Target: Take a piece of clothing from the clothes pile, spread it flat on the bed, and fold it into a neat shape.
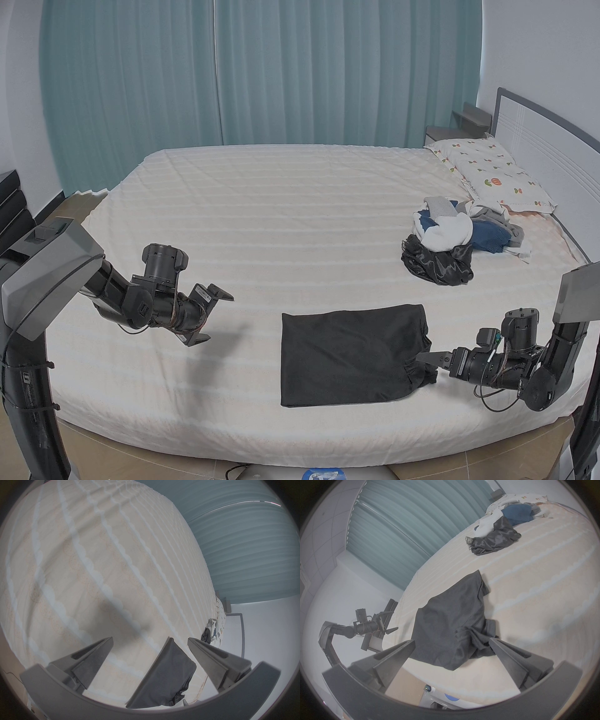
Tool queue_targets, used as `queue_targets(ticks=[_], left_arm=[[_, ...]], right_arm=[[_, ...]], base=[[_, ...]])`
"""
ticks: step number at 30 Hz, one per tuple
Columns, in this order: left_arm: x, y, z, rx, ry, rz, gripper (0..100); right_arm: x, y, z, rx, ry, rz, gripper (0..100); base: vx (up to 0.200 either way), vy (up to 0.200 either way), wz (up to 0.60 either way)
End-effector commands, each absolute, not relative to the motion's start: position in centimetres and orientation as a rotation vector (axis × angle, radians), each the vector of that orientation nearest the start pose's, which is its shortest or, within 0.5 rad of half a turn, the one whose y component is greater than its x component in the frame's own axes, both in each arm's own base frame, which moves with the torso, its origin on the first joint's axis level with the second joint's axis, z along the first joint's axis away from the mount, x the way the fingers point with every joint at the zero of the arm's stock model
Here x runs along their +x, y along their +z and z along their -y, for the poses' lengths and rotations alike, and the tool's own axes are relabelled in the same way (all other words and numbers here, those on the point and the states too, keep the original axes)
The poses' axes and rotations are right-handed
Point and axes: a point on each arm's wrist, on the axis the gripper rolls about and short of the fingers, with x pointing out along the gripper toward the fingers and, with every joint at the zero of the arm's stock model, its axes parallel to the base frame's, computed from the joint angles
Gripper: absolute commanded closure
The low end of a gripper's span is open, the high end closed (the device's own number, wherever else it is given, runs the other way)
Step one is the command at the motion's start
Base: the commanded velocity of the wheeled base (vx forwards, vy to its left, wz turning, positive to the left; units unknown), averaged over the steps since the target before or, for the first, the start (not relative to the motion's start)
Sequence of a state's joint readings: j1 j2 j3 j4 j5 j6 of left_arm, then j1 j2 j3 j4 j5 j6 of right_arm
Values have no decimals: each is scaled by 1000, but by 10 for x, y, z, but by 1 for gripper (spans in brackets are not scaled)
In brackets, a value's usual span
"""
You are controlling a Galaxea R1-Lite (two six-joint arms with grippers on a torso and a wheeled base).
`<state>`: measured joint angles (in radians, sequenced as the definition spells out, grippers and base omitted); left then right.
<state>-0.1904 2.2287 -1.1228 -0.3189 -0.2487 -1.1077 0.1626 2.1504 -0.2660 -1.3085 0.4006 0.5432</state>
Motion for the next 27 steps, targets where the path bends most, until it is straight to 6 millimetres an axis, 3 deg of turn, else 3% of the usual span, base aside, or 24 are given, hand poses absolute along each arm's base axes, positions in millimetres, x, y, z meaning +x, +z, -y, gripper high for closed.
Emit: queue_targets(ticks=[1,16,17,21,27], left_arm=[[393,42,82,-1052,65,-940,0],[394,41,83,-1050,67,-945,0],[393,40,83,-1049,67,-945,0],[393,40,83,-1049,67,-945,0],[394,41,83,-1049,66,-944,0]], right_arm=[[257,9,-62,569,408,-723,0],[280,-27,-75,537,354,-769,0],[283,-29,-76,532,346,-764,100],[282,-29,-76,520,324,-758,100],[265,-23,-61,454,306,-766,100]], base=[[0,0,0],[0,0,0],[0,0,0],[0,0,0],[0,0,0]])
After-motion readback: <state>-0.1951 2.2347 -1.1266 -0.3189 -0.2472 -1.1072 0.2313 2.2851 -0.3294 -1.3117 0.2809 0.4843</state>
